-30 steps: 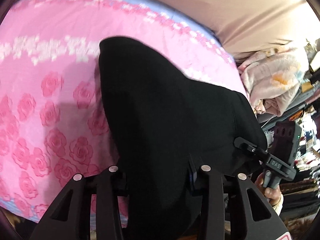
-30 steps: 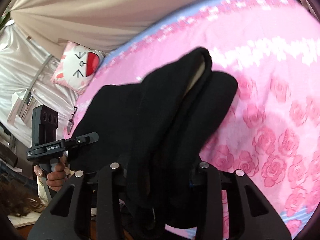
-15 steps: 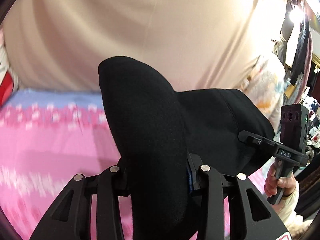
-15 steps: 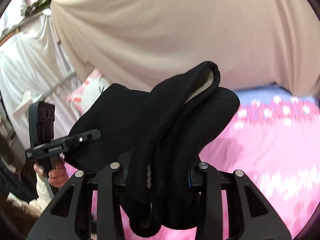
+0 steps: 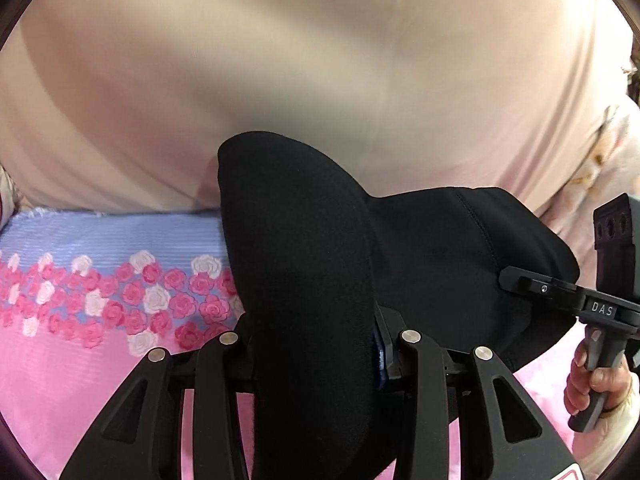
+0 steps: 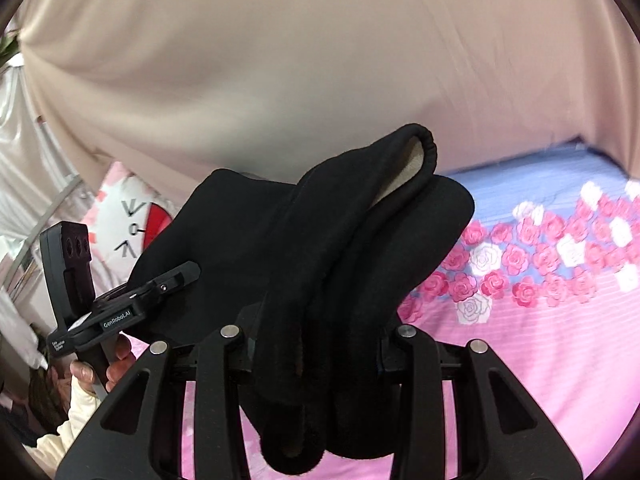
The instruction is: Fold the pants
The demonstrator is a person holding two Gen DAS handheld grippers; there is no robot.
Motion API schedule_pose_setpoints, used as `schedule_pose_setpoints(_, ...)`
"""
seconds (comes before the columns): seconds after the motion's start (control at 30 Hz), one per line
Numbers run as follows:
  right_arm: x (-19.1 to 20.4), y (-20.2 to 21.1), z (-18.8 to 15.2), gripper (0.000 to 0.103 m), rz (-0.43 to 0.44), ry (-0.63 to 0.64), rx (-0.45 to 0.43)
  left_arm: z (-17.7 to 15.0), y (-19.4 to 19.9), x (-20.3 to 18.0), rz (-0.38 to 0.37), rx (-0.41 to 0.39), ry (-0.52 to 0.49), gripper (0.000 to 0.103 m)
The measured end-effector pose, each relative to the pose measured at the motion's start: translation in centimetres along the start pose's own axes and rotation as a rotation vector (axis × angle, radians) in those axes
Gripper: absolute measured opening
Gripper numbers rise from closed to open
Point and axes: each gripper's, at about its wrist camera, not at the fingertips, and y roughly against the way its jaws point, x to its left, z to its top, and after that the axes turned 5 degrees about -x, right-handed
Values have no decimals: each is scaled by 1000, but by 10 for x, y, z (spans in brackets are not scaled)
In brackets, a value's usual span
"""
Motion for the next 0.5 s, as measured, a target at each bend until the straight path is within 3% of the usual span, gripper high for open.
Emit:
schedule_pose_setpoints(0.27, -38, -53, -24, 35, -42, -38, 85, -28, -61, 24, 24, 95, 23, 36)
schedule_pose_setpoints(0.5, -49, -64, -38, 38, -49, -46, 106, -46, -66, 28, 36, 89, 7, 39)
